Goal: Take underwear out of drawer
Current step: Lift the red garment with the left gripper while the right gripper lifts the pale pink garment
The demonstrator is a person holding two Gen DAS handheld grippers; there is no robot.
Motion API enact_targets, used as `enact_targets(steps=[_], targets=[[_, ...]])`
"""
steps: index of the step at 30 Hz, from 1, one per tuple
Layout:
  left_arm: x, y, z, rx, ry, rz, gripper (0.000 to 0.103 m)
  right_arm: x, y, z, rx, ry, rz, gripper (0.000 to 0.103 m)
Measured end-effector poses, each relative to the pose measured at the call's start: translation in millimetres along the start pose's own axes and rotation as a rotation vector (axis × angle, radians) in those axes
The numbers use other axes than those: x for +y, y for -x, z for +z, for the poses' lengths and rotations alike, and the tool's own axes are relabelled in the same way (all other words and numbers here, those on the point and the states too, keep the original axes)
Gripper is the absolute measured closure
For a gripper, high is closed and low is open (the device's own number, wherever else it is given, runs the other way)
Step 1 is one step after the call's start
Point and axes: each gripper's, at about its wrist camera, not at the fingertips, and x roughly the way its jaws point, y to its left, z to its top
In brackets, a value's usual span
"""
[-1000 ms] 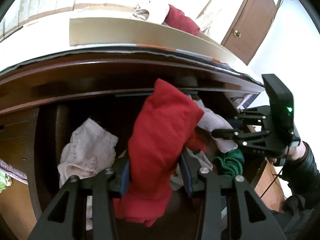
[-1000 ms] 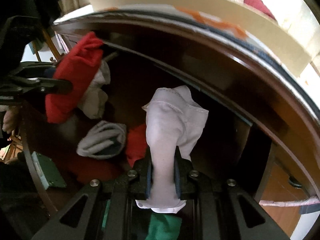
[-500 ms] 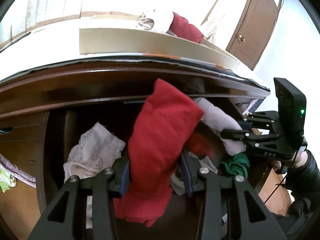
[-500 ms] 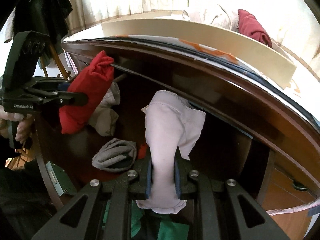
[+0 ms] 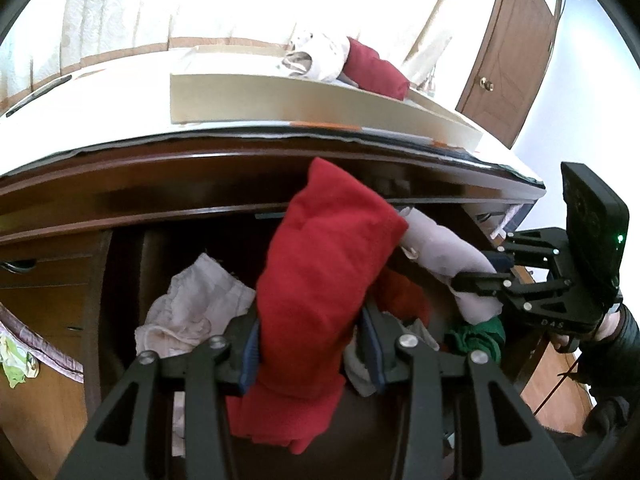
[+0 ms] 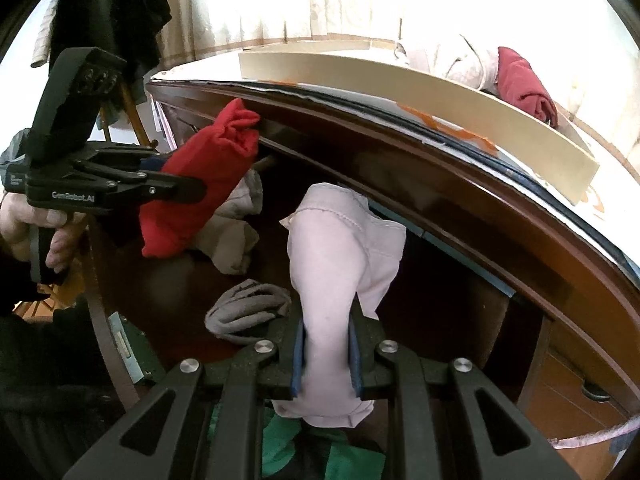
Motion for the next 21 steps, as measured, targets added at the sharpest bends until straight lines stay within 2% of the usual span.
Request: enact_targets(steps=[11, 21], targets=[[1, 6, -3, -0.044, 0.010, 0.001, 0.061, 17, 20, -6, -0.108, 0.096, 0.009, 0.083], [4, 14, -4, -0.101, 0.019, 0.002, 0.061, 19, 33, -8, -0.190, 0.102, 0.002, 0.083]])
